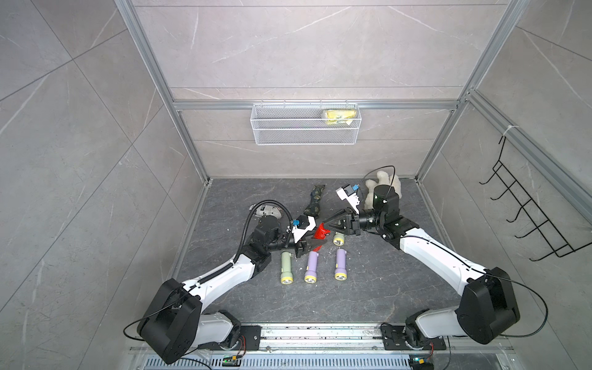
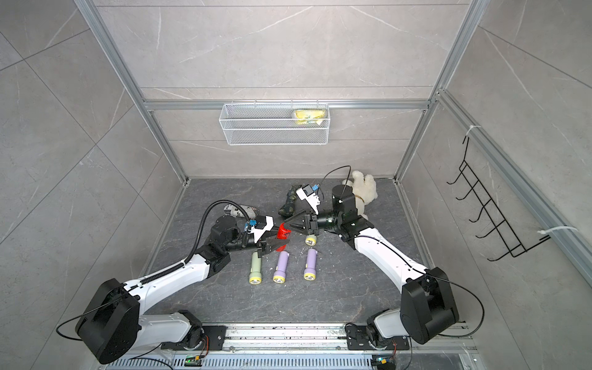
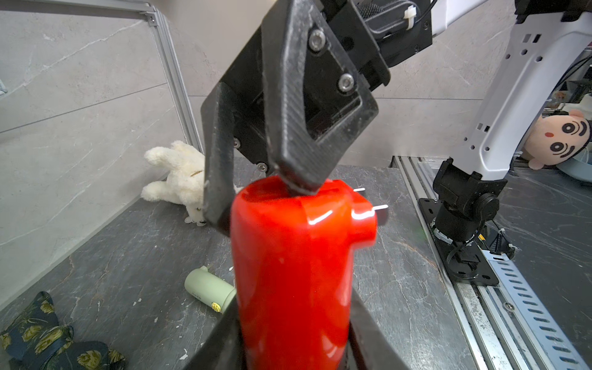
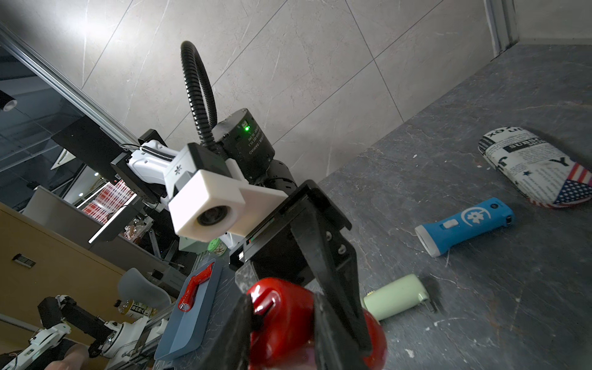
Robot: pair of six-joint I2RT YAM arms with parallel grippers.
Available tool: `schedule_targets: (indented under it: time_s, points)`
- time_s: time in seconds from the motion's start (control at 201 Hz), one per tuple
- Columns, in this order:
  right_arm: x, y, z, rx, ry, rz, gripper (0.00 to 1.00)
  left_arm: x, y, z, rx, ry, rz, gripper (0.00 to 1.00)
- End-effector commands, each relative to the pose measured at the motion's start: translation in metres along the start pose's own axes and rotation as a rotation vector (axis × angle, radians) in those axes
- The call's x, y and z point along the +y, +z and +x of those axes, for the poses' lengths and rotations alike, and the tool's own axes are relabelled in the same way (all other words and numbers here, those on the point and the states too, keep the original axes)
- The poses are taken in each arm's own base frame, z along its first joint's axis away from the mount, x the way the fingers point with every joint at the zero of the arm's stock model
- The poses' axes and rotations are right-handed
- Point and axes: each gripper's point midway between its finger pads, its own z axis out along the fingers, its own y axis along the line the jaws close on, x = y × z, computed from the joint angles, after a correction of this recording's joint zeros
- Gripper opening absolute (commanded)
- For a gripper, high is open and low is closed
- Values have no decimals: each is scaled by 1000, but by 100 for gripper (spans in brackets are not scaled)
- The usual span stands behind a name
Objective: Close the plug at the bottom of the flashlight
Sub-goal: Close the plug of the flashlight.
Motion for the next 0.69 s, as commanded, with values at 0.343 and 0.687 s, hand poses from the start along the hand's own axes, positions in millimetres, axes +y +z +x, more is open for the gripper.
schedule_targets:
  time_s: [0.343,0.687]
  points:
    - [-15,28,11,-5,34,-53,7,-6,-5,-61,-134,145,12,0]
    - [-47,10,1,-49,38,215,23,-5,-6,-56,-116,141,-5,0]
